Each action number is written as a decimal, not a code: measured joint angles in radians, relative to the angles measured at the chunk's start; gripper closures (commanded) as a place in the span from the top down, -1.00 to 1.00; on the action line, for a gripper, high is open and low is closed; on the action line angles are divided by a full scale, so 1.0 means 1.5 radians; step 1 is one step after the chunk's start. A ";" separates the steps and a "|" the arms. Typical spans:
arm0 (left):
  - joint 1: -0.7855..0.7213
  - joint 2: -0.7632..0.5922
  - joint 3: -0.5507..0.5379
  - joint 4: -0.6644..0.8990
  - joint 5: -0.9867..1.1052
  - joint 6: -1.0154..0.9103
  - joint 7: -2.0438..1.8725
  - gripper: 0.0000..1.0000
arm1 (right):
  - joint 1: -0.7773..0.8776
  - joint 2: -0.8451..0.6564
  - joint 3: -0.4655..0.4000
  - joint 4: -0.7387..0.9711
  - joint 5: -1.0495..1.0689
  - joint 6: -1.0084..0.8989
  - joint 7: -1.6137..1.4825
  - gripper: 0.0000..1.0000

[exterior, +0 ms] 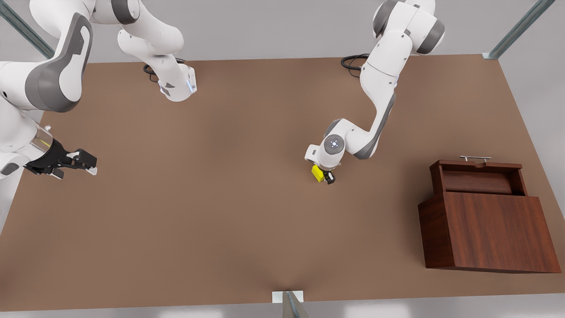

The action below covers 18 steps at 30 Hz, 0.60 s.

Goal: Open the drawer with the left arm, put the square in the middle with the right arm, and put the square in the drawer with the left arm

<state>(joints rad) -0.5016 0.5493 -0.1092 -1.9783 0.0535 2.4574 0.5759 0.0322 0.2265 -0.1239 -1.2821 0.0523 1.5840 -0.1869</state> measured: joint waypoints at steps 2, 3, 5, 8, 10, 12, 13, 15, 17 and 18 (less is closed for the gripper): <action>0.000 0.004 0.000 0.000 0.000 0.004 -0.001 0.57 | 0.000 0.000 0.000 0.000 0.001 0.001 0.000 1.00; 0.000 0.005 0.000 0.001 0.000 0.006 -0.002 0.57 | 0.000 0.000 0.000 0.000 0.001 0.002 0.000 1.00; 0.000 0.005 0.000 0.001 0.000 0.008 -0.003 0.52 | 0.000 0.000 0.000 -0.001 0.000 0.003 0.000 1.00; 0.000 0.006 0.000 0.001 0.001 0.011 -0.005 0.45 | 0.000 0.003 0.000 -0.001 -0.001 0.005 0.001 1.00; 0.000 0.006 0.000 0.001 0.003 0.013 -0.008 0.44 | 0.000 0.004 0.000 -0.001 -0.001 0.005 0.001 1.00; 0.000 0.005 0.000 0.002 0.004 0.015 -0.010 0.44 | 0.000 0.004 0.000 0.000 -0.001 0.005 0.001 1.00; 0.000 0.003 0.001 0.002 0.005 0.015 -0.011 0.44 | 0.000 0.004 0.000 0.001 -0.001 0.006 0.001 1.00; 0.000 -0.006 0.001 0.005 0.006 0.013 -0.014 0.44 | 0.000 0.004 0.000 0.001 -0.001 0.006 0.001 1.00; 0.000 -0.032 0.006 0.026 0.007 -0.006 -0.017 0.45 | 0.000 0.004 0.000 0.000 -0.001 0.007 0.001 1.00; 0.001 -0.053 0.016 0.032 0.008 -0.021 -0.018 0.46 | 0.000 0.004 0.000 0.000 -0.002 0.007 0.001 1.00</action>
<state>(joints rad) -0.5003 0.4704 -0.0854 -1.9300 0.0653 2.4264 0.5485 0.0322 0.2328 -0.1239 -1.2824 0.0498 1.5952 -0.1851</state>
